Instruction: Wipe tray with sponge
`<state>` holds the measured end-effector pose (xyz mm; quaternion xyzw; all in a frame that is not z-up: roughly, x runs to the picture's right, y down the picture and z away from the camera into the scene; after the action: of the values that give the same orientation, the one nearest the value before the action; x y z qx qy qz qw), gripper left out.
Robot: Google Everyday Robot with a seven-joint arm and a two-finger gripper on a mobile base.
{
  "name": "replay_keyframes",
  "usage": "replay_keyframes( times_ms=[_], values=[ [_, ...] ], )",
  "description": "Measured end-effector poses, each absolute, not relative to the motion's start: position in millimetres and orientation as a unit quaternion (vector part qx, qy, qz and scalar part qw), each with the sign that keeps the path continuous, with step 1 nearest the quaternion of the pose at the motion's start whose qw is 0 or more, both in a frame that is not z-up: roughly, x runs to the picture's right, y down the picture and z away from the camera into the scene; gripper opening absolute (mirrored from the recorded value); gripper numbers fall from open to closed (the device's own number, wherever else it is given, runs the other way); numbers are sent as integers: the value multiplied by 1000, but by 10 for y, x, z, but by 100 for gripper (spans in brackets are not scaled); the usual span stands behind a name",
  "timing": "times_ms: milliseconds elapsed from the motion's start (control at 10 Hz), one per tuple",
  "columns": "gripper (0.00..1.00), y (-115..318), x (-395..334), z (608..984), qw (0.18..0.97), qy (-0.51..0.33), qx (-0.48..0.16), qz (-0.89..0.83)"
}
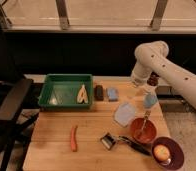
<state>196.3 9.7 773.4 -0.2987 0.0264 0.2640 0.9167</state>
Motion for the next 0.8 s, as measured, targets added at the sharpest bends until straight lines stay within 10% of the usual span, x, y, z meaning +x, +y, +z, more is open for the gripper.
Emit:
replay_keyframes(
  times_ms=[800],
  values=[
    [65, 136, 1790, 8024, 880, 34, -282, 382]
  ],
)
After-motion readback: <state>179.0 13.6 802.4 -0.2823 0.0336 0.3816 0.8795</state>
